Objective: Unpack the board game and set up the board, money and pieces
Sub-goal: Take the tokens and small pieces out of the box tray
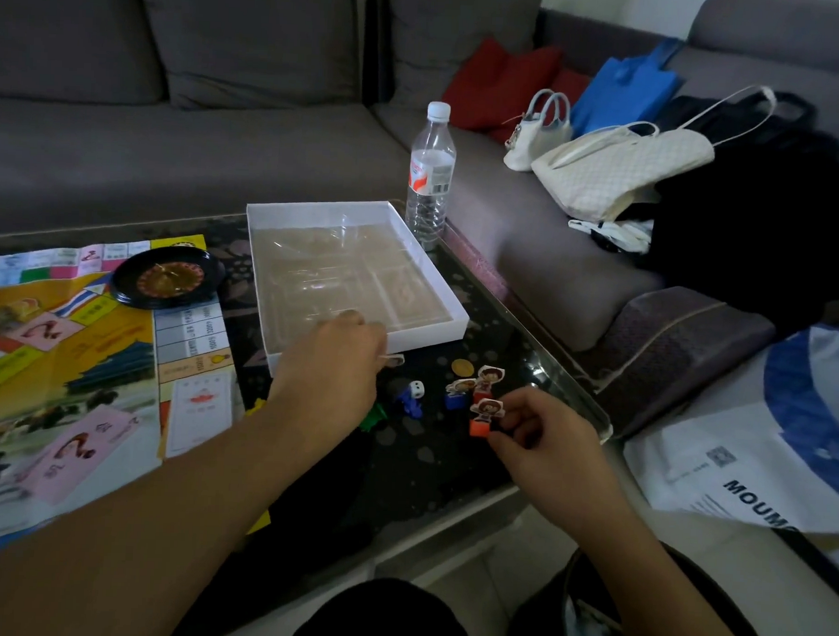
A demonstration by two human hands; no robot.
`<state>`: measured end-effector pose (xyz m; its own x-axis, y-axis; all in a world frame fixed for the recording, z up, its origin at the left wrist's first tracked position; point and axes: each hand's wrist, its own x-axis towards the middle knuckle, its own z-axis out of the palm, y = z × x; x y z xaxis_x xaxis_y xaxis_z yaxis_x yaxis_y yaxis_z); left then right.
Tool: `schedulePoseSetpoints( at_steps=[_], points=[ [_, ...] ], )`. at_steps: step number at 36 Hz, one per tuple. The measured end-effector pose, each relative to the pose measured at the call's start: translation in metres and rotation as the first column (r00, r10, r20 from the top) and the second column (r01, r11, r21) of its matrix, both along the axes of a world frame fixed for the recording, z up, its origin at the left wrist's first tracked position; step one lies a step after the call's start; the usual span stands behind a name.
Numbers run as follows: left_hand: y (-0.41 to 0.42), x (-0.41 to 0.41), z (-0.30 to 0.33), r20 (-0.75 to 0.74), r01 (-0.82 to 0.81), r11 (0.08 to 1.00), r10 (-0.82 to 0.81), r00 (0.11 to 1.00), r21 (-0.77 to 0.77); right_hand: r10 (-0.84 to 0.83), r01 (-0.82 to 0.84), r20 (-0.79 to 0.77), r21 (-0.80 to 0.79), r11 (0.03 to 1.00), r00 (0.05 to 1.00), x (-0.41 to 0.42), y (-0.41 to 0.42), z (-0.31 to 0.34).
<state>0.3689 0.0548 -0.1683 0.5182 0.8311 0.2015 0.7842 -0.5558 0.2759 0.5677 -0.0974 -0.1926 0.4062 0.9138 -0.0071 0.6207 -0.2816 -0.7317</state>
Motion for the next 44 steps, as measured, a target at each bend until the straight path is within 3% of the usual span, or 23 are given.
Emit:
schedulePoseSetpoints(
  at_steps=[2, 4, 6, 7, 10, 15, 24, 27, 31, 36, 40, 44],
  points=[
    [-0.005, -0.003, 0.007, 0.239, -0.052, 0.993, 0.077, 0.968, -0.109, -0.015, 0.015, -0.01, 0.014, 1.0, 1.0, 0.003, -0.002, -0.003],
    [-0.016, -0.004, 0.014, 0.476, -0.035, 0.956, 0.177, 0.862, -0.291, -0.021, 0.022, -0.022, 0.021, 1.0, 1.0, 0.004, -0.003, -0.006],
    [-0.028, -0.002, 0.016, 0.608, 0.089, 0.893, 0.225, 0.761, -0.442, -0.025, 0.026, -0.027, 0.033, 0.999, 0.999, 0.004, -0.003, -0.007],
    [-0.034, -0.001, 0.015, 0.617, 0.149, 0.86, 0.219, 0.755, -0.488, -0.024, 0.026, -0.028, 0.038, 0.999, 0.999, 0.003, -0.004, -0.008],
    [-0.049, 0.005, 0.005, 0.547, 0.227, 0.837, 0.101, 0.831, -0.499, -0.016, 0.017, -0.024, 0.045, 0.999, 1.0, 0.0, -0.004, -0.007],
    [-0.061, 0.016, -0.013, 0.408, 0.202, 0.889, -0.018, 0.913, -0.411, -0.005, 0.006, -0.015, 0.049, 0.999, 1.0, 0.002, -0.006, -0.005],
    [-0.058, 0.011, -0.019, 0.393, 0.2, 0.906, -0.04, 0.919, -0.373, -0.004, 0.006, -0.028, 0.049, 0.999, 1.0, 0.002, -0.006, -0.009],
    [-0.05, 0.006, -0.015, 0.435, 0.125, 0.939, 0.029, 0.9, -0.321, -0.013, 0.017, -0.061, 0.073, 0.997, 0.998, 0.003, -0.007, -0.01],
    [-0.033, 0.01, -0.008, 0.408, 0.043, 0.966, 0.067, 0.911, -0.255, -0.126, 0.144, -0.102, 0.201, 0.969, 0.987, 0.004, -0.007, -0.008],
    [-0.015, 0.026, -0.009, 0.17, 0.047, 0.98, -0.014, 0.985, -0.191, -0.297, 0.303, -0.067, 0.304, 0.903, 0.953, 0.009, 0.015, 0.033],
    [-0.01, 0.032, -0.006, 0.021, 0.002, 0.971, 0.003, 1.0, -0.24, -0.164, 0.154, 0.17, 0.069, 0.986, 0.972, 0.011, 0.056, 0.071],
    [-0.003, 0.035, -0.002, -0.01, -0.031, 0.967, 0.03, 1.0, -0.251, 0.062, 0.021, 0.412, -0.194, 0.981, 0.909, 0.01, 0.108, 0.077]
  ],
)
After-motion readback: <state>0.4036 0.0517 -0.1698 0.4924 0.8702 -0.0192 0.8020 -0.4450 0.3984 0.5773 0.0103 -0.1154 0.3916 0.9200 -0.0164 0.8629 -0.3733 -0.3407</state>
